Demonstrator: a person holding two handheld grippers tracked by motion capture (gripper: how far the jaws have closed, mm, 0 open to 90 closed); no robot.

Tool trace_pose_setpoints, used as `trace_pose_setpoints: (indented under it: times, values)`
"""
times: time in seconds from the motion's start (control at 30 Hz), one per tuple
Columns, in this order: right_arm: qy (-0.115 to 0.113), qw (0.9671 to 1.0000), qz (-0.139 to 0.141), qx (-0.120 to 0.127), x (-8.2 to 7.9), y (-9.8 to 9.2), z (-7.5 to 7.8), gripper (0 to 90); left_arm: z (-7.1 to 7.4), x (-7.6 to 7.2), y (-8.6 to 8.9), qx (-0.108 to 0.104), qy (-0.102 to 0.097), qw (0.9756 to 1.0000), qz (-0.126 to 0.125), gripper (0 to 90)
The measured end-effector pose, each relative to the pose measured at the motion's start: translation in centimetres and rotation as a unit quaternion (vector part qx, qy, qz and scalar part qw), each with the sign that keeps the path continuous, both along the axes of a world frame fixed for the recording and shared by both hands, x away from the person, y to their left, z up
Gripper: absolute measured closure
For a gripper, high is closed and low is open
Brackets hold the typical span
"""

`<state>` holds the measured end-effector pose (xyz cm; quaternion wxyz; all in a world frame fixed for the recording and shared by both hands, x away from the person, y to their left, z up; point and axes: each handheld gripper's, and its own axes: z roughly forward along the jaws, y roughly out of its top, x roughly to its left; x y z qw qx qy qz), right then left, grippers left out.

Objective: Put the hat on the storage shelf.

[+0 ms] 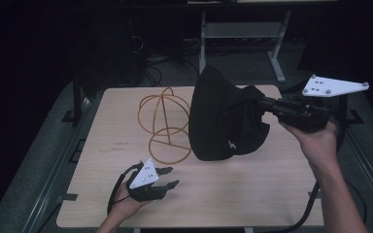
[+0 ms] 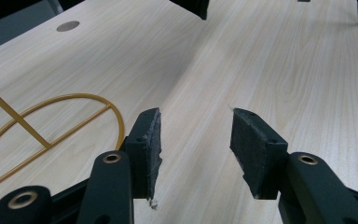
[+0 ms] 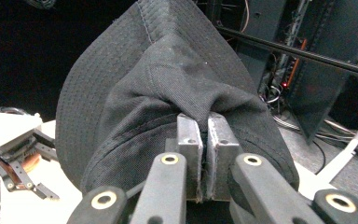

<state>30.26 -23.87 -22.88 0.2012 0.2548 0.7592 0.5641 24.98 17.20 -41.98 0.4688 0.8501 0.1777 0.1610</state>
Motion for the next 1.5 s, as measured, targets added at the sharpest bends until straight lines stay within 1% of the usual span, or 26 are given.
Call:
trace_pose_setpoints:
  times: [0.2,0.43,0.5,0.53,0.6,0.77,0.87,0.9,1.0,1.2,1.27,1.37,1.4,1.47,1.5]
  values:
    - [0.0,1.0,0.007,0.003,0.9,1.0,0.4,85.6,0.0,0.0,0.0,0.0,0.002,1.0,0.0,51.8]
    - [-0.001,0.9999,0.013,0.005,1.7,2.1,1.0,85.5,-0.1,0.0,0.0,0.005,0.002,1.0,0.001,51.2]
    - [0.0,0.9999,0.014,0.005,1.9,2.4,1.1,85.5,-0.2,0.0,0.0,0.003,0.001,1.0,0.002,50.9]
    - [0.0,0.9999,0.013,0.005,2.0,2.5,1.1,85.5,-0.1,0.0,0.1,0.007,0.0,1.0,0.001,50.8]
    - [0.001,0.9999,0.014,0.01,2.2,2.8,1.2,85.6,-0.1,0.1,0.1,0.008,-0.001,1.0,0.0,50.7]
    - [0.001,0.9998,0.018,0.012,3.0,3.8,1.5,85.5,-0.3,0.1,0.0,0.009,0.0,1.0,-0.001,50.7]
    - [0.004,0.9997,0.02,0.013,3.5,4.5,1.7,85.6,-0.3,0.1,0.0,0.009,0.0,1.0,-0.002,50.7]
    - [0.006,0.9997,0.022,0.012,3.8,5.0,1.9,85.5,-0.3,0.1,0.0,0.012,0.001,0.9999,-0.003,50.7]
    - [0.006,0.9996,0.024,0.01,4.1,5.5,2.1,85.5,-0.3,0.1,-0.1,0.013,-0.002,0.9999,-0.004,50.6]
    - [0.009,0.9994,0.032,0.006,4.9,7.1,2.8,85.5,-0.3,0.1,0.1,0.019,-0.002,0.9998,-0.006,50.5]
    - [0.011,0.9993,0.035,0.005,5.2,7.6,3.1,85.5,-0.3,0.0,0.0,0.017,0.001,0.9998,-0.006,50.5]
    - [0.015,0.9991,0.039,0.002,5.6,8.4,3.5,85.5,-0.4,0.0,0.0,0.018,0.0,0.9998,-0.006,50.5]
    - [0.016,0.999,0.042,0.0,5.8,9.1,3.8,85.5,-0.4,0.0,0.0,0.018,0.0,0.9998,-0.007,50.4]
    - [0.018,0.9989,0.043,0.0,5.9,9.4,4.0,85.5,-0.5,0.0,-0.1,0.013,0.0,0.9999,-0.006,50.5]
    - [0.021,0.9988,0.045,-0.002,6.2,10.0,4.3,85.5,-0.5,0.0,-0.1,0.013,0.001,0.9999,-0.006,50.5]
